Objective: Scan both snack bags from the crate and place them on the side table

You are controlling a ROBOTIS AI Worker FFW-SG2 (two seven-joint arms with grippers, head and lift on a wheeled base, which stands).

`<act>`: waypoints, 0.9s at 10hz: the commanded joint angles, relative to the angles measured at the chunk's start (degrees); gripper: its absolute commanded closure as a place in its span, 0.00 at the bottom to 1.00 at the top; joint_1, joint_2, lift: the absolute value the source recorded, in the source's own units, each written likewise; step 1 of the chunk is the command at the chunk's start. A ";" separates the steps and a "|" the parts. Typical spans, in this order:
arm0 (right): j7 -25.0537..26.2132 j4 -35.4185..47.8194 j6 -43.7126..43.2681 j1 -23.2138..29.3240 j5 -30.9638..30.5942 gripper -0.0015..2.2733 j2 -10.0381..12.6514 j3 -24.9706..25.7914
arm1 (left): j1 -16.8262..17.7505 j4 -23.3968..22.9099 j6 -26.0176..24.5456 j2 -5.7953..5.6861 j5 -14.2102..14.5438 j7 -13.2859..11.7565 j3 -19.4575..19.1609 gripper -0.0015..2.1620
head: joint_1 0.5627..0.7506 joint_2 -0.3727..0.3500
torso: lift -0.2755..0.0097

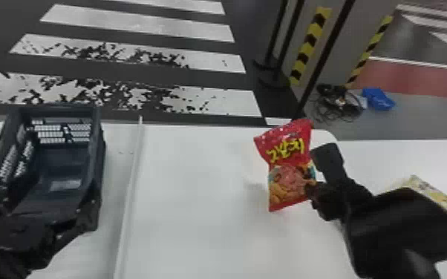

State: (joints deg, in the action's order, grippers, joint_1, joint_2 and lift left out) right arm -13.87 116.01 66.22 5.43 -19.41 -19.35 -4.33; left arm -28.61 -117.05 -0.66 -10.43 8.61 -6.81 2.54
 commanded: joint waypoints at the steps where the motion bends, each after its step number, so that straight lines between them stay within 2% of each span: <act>1: 1.56 0.89 -0.34 1.60 -10.74 1.00 -1.48 -8.94 | -0.13 -0.02 -0.01 -0.12 0.00 -0.04 -0.17 0.02 | 0.70 0.22 | 0.63; 2: 4.20 0.36 -0.16 2.21 -19.70 1.00 -2.27 -14.92 | -0.13 -0.02 -0.01 -0.20 0.00 -0.04 -0.17 0.02 | 0.70 0.24 | 0.63; 3: 5.70 -1.14 0.37 2.30 -25.06 1.00 -2.71 -18.96 | -0.13 -0.02 -0.01 -0.20 0.00 -0.04 -0.08 0.02 | 0.70 0.24 | 0.63; 6: 7.28 -0.61 4.06 2.30 -31.04 1.00 -3.06 -22.13 | -0.13 -0.02 -0.01 -0.29 0.00 -0.04 -0.08 0.02 | 0.70 0.27 | 0.63; 7: 8.77 -0.61 5.11 2.39 -35.00 1.00 -3.24 -23.71 | -0.13 0.07 -0.01 -0.29 0.00 -0.04 -0.08 0.02 | 0.70 0.27 | 0.63; 8: 10.09 -2.19 5.29 2.65 -39.83 1.00 -3.76 -26.78 | -0.13 0.07 -0.01 -0.20 0.00 -0.04 -0.08 0.02 | 0.70 0.26 | 0.63; 9: 10.09 -2.37 6.52 3.44 -40.71 1.00 -4.29 -29.51 | -0.05 0.15 -0.01 -0.20 0.09 0.04 -0.17 0.02 | 0.70 0.26 | 0.63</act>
State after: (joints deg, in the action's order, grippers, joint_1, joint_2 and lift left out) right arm -3.74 113.90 71.92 8.49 -59.18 -23.26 -32.04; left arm -28.71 -116.93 -0.66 -10.67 8.62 -6.80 2.44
